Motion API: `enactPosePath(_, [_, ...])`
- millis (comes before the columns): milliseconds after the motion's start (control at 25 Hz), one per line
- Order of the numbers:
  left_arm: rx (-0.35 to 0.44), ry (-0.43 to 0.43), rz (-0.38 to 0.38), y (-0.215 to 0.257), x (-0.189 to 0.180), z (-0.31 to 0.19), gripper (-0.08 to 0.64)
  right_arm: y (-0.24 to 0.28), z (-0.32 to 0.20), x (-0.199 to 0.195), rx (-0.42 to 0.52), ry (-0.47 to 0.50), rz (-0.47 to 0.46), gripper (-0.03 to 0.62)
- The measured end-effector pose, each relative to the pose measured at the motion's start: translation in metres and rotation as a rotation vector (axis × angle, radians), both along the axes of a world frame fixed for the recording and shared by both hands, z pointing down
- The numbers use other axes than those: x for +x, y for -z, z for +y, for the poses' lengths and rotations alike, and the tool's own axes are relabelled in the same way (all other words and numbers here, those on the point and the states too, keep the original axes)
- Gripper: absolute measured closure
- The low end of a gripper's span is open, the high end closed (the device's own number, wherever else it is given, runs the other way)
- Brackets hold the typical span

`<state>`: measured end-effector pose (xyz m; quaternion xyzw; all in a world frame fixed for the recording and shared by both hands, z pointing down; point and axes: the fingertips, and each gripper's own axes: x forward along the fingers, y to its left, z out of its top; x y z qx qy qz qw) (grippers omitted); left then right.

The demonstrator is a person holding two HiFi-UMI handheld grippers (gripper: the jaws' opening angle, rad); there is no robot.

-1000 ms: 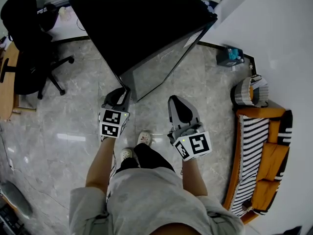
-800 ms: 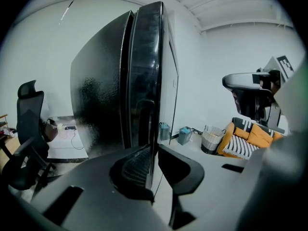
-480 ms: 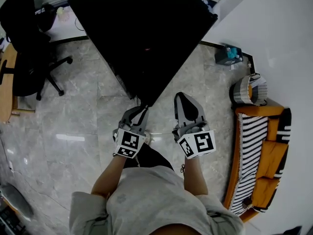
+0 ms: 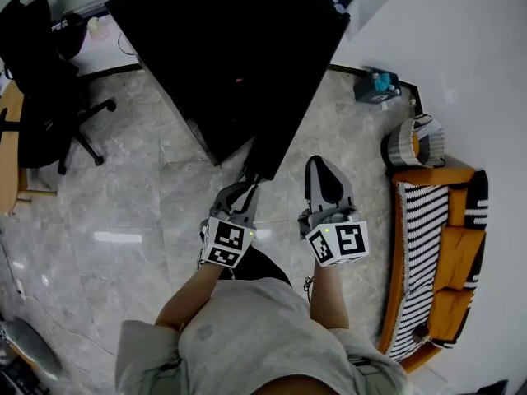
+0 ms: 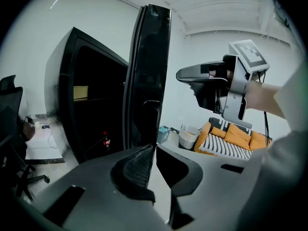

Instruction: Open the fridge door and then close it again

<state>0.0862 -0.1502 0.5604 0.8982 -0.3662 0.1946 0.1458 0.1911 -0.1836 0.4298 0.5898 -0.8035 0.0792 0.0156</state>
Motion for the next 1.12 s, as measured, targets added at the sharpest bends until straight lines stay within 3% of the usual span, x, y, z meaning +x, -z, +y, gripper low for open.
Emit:
enactPosePath(560, [-0.021, -0.034, 0.016, 0.002, 0.033, 0.020, 0.534, 0.005, 0.017, 0.010, 0.021, 0.004, -0.016, 0.566])
enactPosePath(1120, [-0.015, 0.090, 0.017, 0.001, -0.008, 0.000, 0.534, 0.007, 0.016, -0.004, 0.037, 0.062, -0.034, 0.566])
